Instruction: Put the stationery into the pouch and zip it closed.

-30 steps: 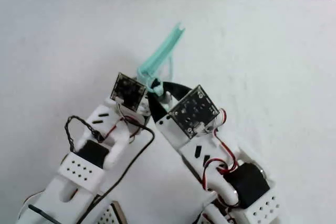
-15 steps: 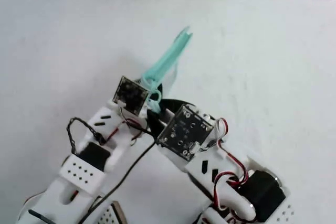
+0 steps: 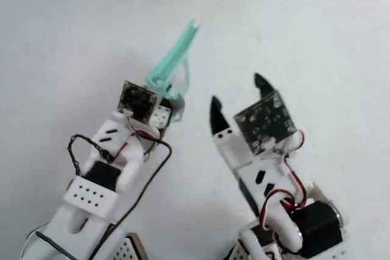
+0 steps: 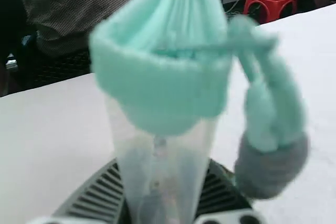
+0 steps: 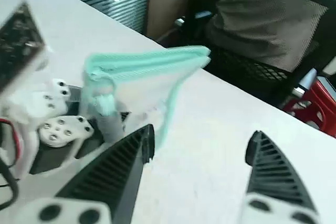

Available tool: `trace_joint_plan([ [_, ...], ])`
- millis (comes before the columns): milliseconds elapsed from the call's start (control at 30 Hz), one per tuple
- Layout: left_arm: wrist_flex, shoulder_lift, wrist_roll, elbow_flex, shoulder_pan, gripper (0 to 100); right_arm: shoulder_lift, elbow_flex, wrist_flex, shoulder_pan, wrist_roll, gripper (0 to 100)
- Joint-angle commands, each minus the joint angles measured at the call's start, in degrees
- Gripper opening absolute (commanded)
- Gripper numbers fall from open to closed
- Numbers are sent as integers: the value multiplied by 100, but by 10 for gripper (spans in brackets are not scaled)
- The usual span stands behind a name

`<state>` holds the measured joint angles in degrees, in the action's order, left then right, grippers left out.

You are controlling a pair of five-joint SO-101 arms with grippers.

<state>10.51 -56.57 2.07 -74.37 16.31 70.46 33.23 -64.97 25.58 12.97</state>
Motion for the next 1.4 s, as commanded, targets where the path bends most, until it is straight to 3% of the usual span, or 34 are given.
trace_joint_plan([
  [0,79,-40,185,633,-646,24,57,-176,-57,-901,-88,280],
  [167,1310,-31,932,1864,-936,24,57,712,-66,-2325,-167,280],
  [300,1574,-22,1960,2303,-743,24,57,2066,409,-3099,-712,280],
  [400,1565,66,2734,2312,-699,25,57,2980,989,-3398,-1081,280],
  [533,1609,998,2875,2629,-787,25,57,3771,1798,-3407,-1231,280],
  [700,1864,3204,1785,3851,-752,25,57,4299,2264,-3398,-1231,280],
  [833,2066,4611,985,4809,-321,25,57,4615,2747,-3398,-1231,280],
  [1000,1697,5279,949,4949,822,25,57,4703,2879,-3407,-1222,280],
  [1133,1442,6035,1099,5055,1015,28,57,4703,2879,-3424,-1222,280],
  [1233,1644,6589,809,5380,998,95,57,4703,2879,-3407,-1222,280],
  [1367,2470,6914,-466,6075,919,186,57,4703,2879,-3415,-1213,280],
])
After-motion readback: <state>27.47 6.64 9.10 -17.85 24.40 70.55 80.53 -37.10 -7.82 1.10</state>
